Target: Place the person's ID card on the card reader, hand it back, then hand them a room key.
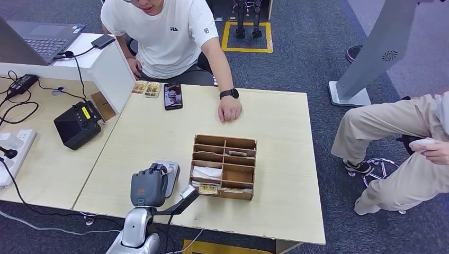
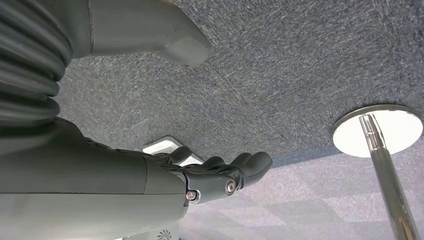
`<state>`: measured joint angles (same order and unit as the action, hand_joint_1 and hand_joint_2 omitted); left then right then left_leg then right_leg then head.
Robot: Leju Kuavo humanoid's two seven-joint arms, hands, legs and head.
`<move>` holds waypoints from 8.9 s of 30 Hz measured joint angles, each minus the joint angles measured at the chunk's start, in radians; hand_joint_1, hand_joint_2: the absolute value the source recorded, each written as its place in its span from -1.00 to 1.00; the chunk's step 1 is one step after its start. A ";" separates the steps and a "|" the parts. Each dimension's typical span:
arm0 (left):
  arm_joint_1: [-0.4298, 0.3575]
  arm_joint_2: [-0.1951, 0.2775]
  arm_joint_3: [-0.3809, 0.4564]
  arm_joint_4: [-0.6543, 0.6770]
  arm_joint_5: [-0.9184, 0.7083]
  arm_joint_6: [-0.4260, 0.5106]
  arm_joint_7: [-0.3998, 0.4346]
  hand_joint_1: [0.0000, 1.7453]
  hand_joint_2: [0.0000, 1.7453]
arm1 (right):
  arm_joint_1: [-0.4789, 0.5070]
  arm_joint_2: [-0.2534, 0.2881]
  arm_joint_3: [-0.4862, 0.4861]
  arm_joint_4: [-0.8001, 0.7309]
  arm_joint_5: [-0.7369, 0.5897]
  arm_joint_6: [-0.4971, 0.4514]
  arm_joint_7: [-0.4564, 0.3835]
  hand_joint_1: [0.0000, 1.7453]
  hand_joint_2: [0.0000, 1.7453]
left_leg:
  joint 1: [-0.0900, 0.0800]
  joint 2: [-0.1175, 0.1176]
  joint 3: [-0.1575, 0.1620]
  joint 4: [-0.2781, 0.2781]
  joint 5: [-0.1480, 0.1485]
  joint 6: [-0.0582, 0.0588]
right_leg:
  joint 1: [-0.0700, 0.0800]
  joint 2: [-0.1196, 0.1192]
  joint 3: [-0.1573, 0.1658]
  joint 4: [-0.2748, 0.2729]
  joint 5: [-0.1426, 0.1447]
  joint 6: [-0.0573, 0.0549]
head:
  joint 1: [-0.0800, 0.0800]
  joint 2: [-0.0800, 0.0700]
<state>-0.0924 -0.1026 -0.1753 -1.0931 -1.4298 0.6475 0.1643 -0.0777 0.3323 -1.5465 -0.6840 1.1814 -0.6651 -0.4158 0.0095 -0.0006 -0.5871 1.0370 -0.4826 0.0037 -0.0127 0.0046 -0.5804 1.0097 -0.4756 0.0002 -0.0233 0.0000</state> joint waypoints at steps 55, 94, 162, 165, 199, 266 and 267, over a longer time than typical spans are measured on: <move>-0.406 -0.158 0.083 0.062 0.492 0.038 -0.333 0.66 1.00 | -0.004 0.000 0.000 0.014 0.094 0.000 -0.064 -1.00 1.00 | -0.001 0.000 0.000 0.001 0.000 0.002 | -0.001 0.000 0.000 0.000 0.001 0.000 | 0.000 0.000; -0.138 -0.072 -0.058 -0.171 1.086 -0.023 -0.606 -1.00 1.00 | -0.005 0.000 0.000 0.022 -0.023 0.000 -0.039 -1.00 1.00 | -0.001 0.000 -0.001 0.000 -0.001 0.002 | -0.001 0.001 0.000 -0.001 0.000 0.001 | 0.000 0.000; -0.029 0.126 -0.520 -0.418 0.494 -0.364 -0.490 -1.00 1.00 | -0.003 0.000 0.000 0.007 0.017 0.000 -0.097 -1.00 1.00 | -0.001 0.000 0.000 0.001 -0.002 0.003 | -0.001 0.001 0.000 -0.001 -0.001 0.002 | 0.000 0.000; -0.037 0.126 -0.525 -0.392 0.456 -0.357 -0.459 -1.00 1.00 | -0.003 0.000 0.000 0.007 0.019 0.000 -0.095 -1.00 1.00 | -0.001 0.000 0.000 0.001 -0.002 0.003 | -0.001 0.001 0.000 -0.001 -0.001 0.002 | 0.000 0.000; -0.062 0.084 -0.526 -0.212 0.082 -0.191 -0.115 -1.00 1.00 | -0.002 0.000 0.000 0.006 0.035 0.000 -0.052 -1.00 1.00 | -0.001 0.000 0.000 0.001 -0.002 0.003 | -0.001 0.001 0.000 -0.001 -0.001 0.002 | 0.000 0.000; -0.088 0.064 -0.526 -0.059 0.109 -0.179 -0.196 1.00 1.00 | -0.003 0.000 0.000 0.012 0.067 0.000 -0.057 -1.00 1.00 | -0.001 0.000 0.000 0.001 -0.002 0.003 | -0.001 0.000 0.000 -0.001 -0.001 0.002 | 0.000 0.000; -0.088 0.064 -0.526 -0.059 0.113 -0.176 -0.199 1.00 1.00 | -0.003 0.000 0.000 0.012 0.067 0.000 -0.056 -1.00 1.00 | -0.001 0.000 0.000 0.001 -0.002 0.003 | -0.001 0.000 0.000 -0.001 -0.001 0.002 | 0.000 0.000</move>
<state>-0.1804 -0.0389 -0.7012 -1.1523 -1.3165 0.4711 -0.0351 -0.0803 0.3323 -1.5465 -0.6718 1.2485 -0.6651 -0.4715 0.0085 -0.0003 -0.5874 1.0375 -0.4844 0.0065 -0.0134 0.0050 -0.5803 1.0089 -0.4763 0.0017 -0.0236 0.0000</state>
